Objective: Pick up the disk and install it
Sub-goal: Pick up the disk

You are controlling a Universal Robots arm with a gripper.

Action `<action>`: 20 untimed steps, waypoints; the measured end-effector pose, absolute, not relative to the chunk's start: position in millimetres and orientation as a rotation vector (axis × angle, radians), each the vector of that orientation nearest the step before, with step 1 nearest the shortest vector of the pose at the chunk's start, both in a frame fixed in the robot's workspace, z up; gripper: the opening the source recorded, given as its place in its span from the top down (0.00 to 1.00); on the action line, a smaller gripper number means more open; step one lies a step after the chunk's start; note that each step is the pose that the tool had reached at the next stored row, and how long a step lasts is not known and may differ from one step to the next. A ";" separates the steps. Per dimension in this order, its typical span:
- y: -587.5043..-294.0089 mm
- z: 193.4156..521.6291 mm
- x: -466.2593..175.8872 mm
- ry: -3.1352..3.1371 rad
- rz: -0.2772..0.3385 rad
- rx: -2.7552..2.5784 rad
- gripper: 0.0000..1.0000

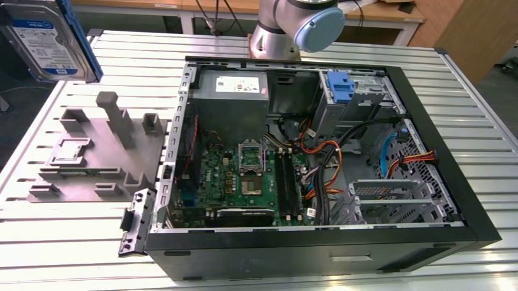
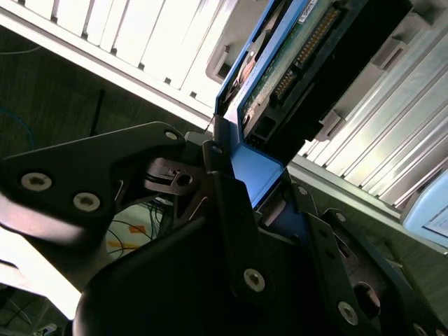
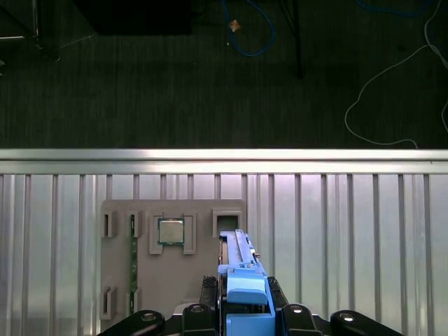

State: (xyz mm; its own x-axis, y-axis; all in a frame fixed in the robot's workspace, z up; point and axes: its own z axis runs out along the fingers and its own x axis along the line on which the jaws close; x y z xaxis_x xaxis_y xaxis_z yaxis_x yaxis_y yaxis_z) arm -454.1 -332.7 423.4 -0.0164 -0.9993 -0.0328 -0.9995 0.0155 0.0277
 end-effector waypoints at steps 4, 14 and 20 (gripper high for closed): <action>-332.7 425.2 -454.1 2.236 0.067 -2.200 0.63; -332.7 429.2 -454.1 2.236 0.067 -2.200 0.63; -332.7 431.8 -454.1 2.236 0.067 -2.200 0.63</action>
